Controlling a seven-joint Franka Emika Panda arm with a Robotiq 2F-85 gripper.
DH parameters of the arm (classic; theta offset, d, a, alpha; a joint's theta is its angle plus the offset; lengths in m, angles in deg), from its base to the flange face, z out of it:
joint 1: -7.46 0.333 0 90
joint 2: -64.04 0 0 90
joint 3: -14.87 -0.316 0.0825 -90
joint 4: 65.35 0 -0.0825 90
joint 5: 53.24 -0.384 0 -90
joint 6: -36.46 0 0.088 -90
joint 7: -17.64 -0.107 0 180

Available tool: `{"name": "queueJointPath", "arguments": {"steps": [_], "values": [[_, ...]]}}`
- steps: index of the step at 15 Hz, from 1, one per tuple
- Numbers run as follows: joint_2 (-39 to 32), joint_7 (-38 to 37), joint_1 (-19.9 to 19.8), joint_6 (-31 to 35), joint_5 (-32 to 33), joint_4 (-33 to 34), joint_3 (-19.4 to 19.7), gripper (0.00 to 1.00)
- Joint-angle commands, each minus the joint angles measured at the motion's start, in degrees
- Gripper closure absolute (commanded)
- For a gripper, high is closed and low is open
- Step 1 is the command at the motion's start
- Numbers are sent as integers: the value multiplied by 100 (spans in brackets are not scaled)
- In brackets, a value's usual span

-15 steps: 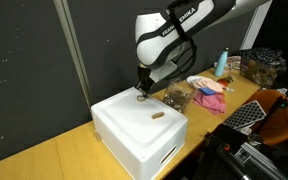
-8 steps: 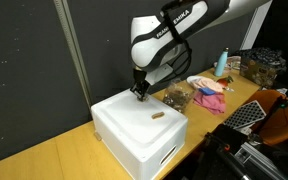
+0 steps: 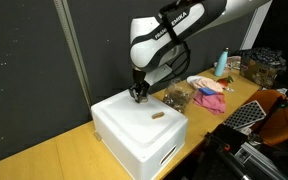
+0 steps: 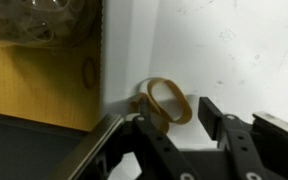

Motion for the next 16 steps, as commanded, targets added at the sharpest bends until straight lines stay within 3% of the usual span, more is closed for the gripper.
{"name": "queueJointPath", "arguments": {"steps": [1,2,4,8,16], "values": [[-122,130,2,-121,-128,228,-16,49],[-136,135,-2,-108,-133,219,-16,61],[-143,145,-19,-83,-174,180,-22,68],[-160,158,-24,-93,-236,185,-25,99],[237,11,132,-150,-168,-56,-26,99]]}}
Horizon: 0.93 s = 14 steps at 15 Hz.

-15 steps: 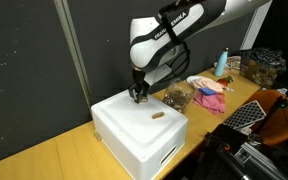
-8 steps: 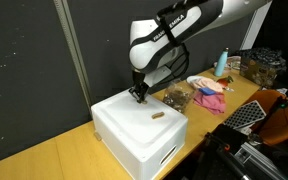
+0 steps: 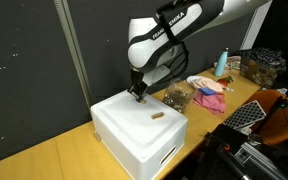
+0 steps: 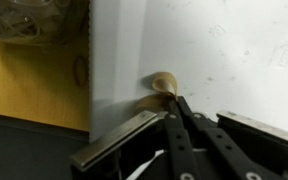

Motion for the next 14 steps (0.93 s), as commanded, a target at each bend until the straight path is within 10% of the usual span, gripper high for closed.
{"name": "queueJointPath", "arguments": {"steps": [1,14], "values": [[372,-46,106,-164,-32,-171,-3,99],[1754,-17,173,-813,-126,-1367,-87,99]]}}
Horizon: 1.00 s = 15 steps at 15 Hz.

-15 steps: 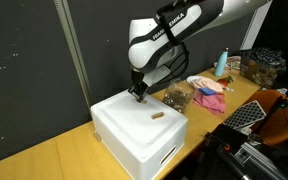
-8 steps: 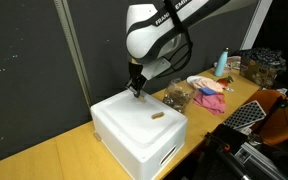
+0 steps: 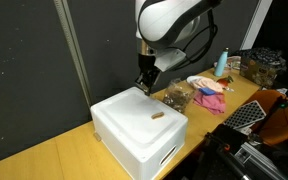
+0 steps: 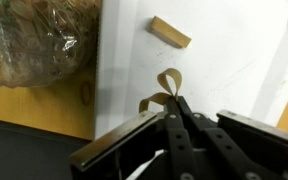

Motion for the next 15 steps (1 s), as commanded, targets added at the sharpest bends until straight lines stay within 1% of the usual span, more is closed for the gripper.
{"name": "queueJointPath", "arguments": {"steps": [1,8,15], "values": [[75,66,26,-1,-127,-253,-65,99],[-324,57,185,-30,-162,-155,-232,99],[-401,63,201,133,57,-169,-151,99]]}}
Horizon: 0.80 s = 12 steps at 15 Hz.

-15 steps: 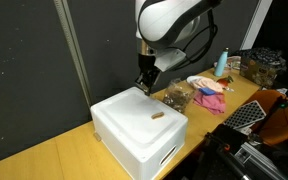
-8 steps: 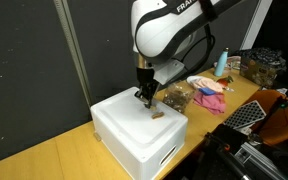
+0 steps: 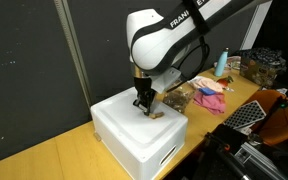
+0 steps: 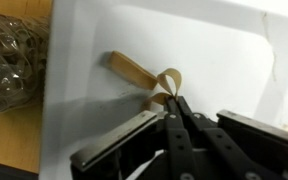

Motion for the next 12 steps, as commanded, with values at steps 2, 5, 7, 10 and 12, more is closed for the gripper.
{"name": "queueJointPath", "arguments": {"steps": [2,5,7,10,12], "values": [[13,13,0,73,149,100,55,99],[101,-88,36,56,306,53,84,99],[173,-126,35,50,404,-8,99,99],[227,-219,21,46,515,-73,138,99],[243,-251,29,59,524,-129,137,99]]}}
